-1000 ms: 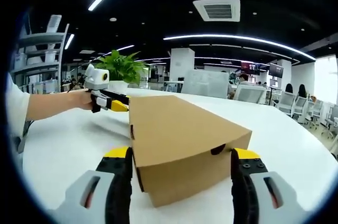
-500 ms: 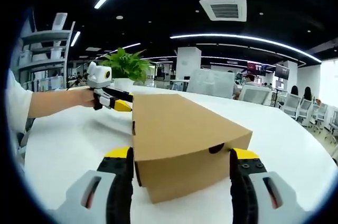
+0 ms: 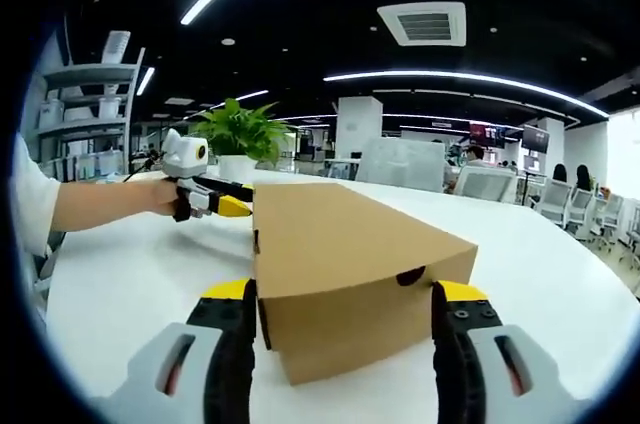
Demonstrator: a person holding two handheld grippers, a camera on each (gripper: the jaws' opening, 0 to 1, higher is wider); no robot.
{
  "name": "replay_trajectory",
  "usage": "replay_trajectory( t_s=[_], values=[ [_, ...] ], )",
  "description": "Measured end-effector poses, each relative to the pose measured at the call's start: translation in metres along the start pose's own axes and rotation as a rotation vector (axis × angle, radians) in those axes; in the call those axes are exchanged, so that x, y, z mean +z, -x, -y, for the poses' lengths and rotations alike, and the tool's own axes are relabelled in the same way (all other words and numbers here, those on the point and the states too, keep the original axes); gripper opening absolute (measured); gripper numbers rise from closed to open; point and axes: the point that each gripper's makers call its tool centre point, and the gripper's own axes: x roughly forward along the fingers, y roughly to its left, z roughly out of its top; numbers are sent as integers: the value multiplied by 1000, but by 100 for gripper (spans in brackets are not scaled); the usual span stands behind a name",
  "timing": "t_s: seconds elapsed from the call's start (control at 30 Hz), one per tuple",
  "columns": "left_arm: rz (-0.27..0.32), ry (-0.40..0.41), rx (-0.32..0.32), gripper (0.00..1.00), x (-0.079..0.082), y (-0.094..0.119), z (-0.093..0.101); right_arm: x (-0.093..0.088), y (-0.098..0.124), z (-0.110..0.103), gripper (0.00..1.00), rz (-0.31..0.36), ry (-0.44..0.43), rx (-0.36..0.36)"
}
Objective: Operate the shoe box by opening the lid, removing the specified soft item, and placing it in the target area until the item is outside and the box remains undamaged.
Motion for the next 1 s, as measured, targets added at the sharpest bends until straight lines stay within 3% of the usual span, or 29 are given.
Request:
replay_trajectory(
  t_s=[0.53,0.67,0.8,0.87,1.0],
  values=[
    [16,26,43,49,0,3,1,-1,1,-3,70,25,-33,-19],
    [12,15,22,49,0,2,0,2,-5,-8,78,38,-71,-78],
    [6,-20,-34,52,1,-2,0,-4,-6,-8,76,9,12,-120],
    [1,-35,-56,54,3,-4,1,-8,-6,-9,74,2,-72,-140],
    [-2,-51,-70,60,4,-6,-2,-11,-11,-3,78,-3,-97,-161]
  ],
)
